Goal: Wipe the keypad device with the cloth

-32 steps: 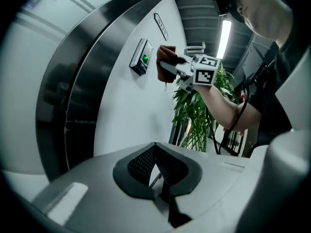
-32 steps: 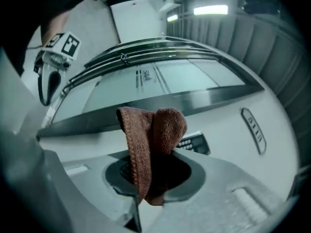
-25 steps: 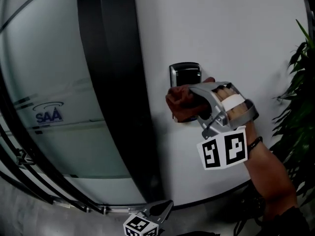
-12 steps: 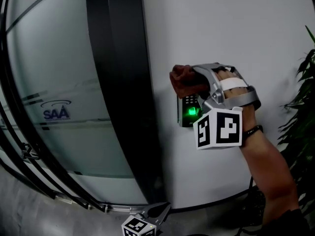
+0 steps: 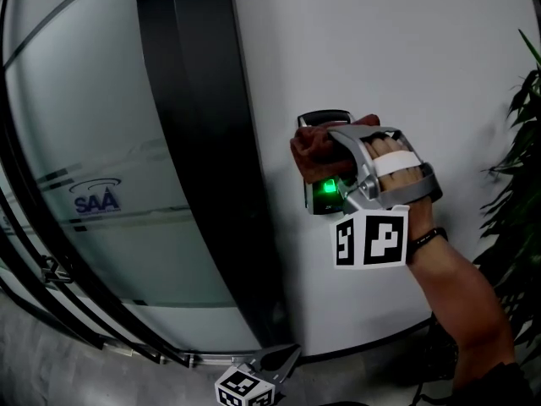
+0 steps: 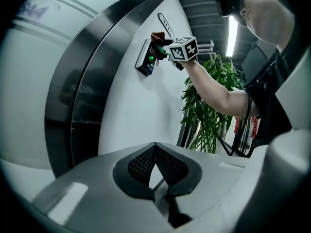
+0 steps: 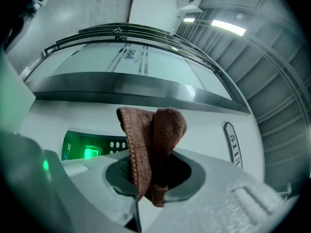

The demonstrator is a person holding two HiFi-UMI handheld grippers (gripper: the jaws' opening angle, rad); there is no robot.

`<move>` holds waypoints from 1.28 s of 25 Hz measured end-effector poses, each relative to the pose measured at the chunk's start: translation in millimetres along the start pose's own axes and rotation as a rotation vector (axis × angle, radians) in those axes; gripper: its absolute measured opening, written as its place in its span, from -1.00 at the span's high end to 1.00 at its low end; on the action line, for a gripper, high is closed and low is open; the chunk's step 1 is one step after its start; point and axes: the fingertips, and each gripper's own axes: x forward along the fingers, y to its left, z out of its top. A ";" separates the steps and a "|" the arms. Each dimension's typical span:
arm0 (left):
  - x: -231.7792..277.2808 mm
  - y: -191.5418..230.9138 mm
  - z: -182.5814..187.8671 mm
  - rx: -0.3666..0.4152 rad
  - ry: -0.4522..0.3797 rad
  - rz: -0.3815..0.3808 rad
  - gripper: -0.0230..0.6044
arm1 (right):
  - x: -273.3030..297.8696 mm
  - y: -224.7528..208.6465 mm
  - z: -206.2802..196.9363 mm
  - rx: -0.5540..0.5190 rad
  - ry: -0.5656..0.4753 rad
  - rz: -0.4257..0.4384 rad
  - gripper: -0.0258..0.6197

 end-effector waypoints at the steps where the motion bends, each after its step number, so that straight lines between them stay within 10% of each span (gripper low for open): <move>1: -0.5 -0.5 -0.6 -0.001 0.001 -0.002 0.87 | -1.0 2.4 -0.6 0.002 0.002 -0.002 0.75; 32: -2.4 -8.0 -4.3 0.006 0.023 -0.003 0.87 | -30.3 80.1 -6.3 0.049 0.026 0.107 0.75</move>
